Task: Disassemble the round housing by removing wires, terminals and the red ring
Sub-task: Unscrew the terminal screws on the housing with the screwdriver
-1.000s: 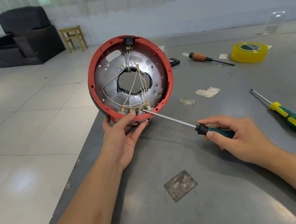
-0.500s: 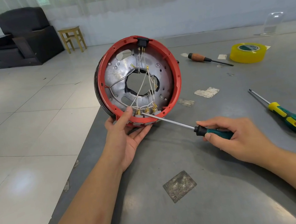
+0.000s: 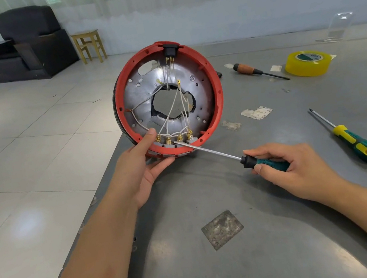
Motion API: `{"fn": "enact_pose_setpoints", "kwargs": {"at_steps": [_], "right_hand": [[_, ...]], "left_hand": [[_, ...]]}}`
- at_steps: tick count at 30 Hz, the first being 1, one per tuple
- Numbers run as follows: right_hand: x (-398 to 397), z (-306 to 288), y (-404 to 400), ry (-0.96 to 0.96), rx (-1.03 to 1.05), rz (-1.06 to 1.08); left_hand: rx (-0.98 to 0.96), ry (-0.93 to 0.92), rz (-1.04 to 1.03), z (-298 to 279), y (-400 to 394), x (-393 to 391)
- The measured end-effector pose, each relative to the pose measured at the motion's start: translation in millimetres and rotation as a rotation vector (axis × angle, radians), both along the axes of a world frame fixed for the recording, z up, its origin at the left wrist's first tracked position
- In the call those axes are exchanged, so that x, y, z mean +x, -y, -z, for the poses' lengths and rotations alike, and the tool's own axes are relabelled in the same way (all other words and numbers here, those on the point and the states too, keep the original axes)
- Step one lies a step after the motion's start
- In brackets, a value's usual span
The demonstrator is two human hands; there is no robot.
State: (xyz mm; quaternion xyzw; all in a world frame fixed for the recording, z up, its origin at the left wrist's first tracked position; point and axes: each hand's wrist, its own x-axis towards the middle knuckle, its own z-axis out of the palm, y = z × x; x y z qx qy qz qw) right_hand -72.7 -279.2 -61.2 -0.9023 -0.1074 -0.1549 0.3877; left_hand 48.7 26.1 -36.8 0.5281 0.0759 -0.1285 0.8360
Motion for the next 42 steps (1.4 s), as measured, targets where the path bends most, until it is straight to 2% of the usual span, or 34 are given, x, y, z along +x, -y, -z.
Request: {"fn": "enact_pose_setpoints", "kwargs": {"at_steps": [8,19,25,42], "right_hand": [[0,1,1,0.014,-0.004,0.003],[-6,-10,6,0.023,-0.093,0.062],[-6,-11,6,0.037,-0.119,0.050],[-3,-8,12,0.030,-0.135,0.055]], "left_hand": [[-0.014,-0.043,-0.009,2,-2,3],[-0.066,0.081,-0.047,14,8,2],[-0.084,0.090,-0.051,16,9,4],[-0.008,0.173,-0.031,19,11,2]]}}
